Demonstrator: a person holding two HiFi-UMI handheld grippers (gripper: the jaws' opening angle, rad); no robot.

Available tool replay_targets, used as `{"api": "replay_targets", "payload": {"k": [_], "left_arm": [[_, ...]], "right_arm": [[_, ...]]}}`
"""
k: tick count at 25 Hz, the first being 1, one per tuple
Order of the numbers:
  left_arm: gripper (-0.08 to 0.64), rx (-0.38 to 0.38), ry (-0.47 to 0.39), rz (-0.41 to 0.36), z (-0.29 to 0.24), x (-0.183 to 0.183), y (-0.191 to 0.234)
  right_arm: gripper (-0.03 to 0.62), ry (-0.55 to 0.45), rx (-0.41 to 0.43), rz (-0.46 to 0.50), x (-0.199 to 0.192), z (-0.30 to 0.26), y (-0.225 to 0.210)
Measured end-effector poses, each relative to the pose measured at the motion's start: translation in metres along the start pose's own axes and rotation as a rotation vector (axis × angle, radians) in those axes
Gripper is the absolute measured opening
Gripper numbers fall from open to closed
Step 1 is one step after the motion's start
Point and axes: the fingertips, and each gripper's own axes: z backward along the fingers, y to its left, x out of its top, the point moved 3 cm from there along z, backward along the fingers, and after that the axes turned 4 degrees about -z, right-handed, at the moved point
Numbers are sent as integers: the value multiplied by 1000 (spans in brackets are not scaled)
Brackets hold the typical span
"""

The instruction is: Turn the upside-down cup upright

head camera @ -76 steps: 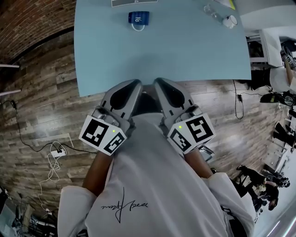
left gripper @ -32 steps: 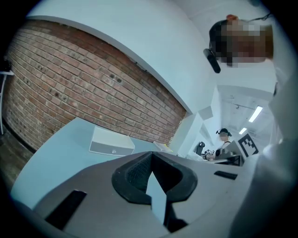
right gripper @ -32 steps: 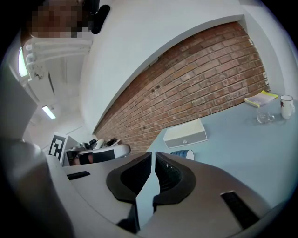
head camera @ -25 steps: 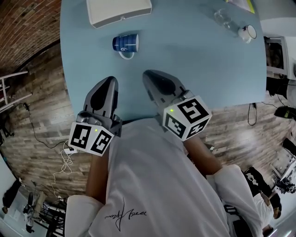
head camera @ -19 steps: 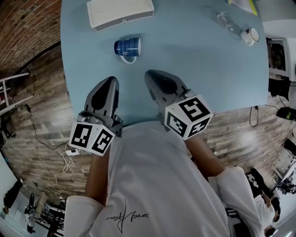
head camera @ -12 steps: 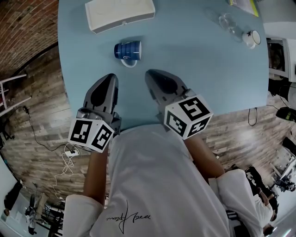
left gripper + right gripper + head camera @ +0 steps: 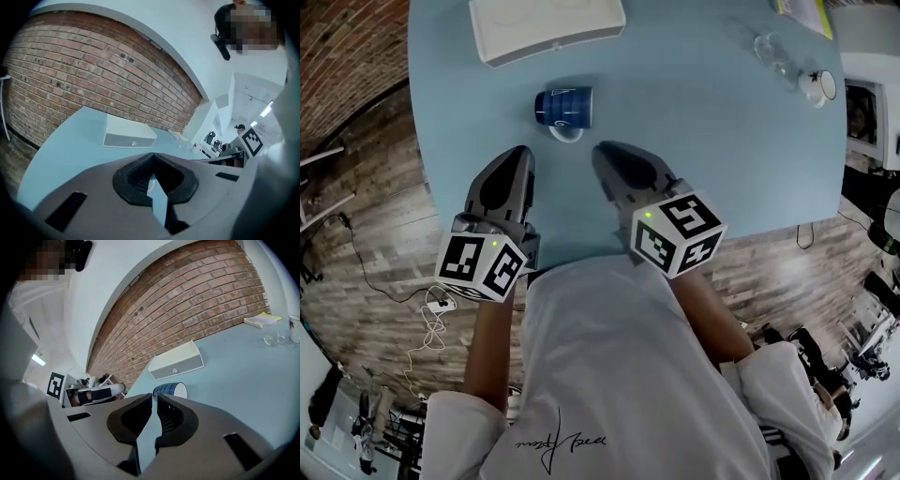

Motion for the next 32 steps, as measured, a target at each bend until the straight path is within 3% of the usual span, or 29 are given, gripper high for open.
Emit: {"api": "replay_targets", "payload": {"k": [17, 32], "left_arm": [[9, 4, 91, 73, -43, -14, 36], [9, 7, 158, 85, -61, -33, 48]], "right_arm": [[23, 72, -34, -37, -2, -42, -30], [25, 123, 23, -74, -4, -59, -42]]}}
